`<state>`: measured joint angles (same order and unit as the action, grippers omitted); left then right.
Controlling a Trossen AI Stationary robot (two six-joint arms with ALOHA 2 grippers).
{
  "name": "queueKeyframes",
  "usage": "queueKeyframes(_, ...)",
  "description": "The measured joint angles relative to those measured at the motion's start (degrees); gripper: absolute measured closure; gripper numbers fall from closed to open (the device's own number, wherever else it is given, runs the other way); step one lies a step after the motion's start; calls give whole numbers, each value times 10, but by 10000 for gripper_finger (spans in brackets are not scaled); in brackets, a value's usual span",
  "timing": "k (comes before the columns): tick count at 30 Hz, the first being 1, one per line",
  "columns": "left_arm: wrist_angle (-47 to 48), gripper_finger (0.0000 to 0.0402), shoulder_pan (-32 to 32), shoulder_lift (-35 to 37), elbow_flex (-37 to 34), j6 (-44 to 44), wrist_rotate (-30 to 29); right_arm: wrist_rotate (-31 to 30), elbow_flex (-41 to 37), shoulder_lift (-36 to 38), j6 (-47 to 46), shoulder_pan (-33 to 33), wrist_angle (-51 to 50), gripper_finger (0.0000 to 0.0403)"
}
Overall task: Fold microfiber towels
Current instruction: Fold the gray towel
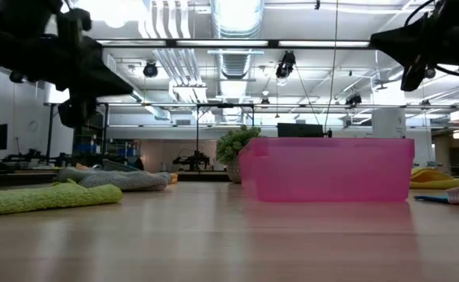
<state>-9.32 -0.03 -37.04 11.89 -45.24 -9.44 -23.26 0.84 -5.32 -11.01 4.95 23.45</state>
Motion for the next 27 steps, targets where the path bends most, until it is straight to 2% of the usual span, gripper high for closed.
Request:
queueKeyframes(6,24,402,0,-66,50,-9,29,-1,1,-20,47,0,73,381)
queueKeyframes(11,44,402,0,-114,83,-6,31,-10,31,-58,66,-1,73,380)
queueKeyframes(15,97,402,0,-141,113,-12,41,-10,75,-114,99,-1,68,380)
queueKeyframes(19,195,402,0,-162,155,-30,42,-10,123,-172,132,-1,55,380)
queueKeyframes(27,455,402,0,-195,229,-69,44,-10,231,-274,128,-1,-42,380)
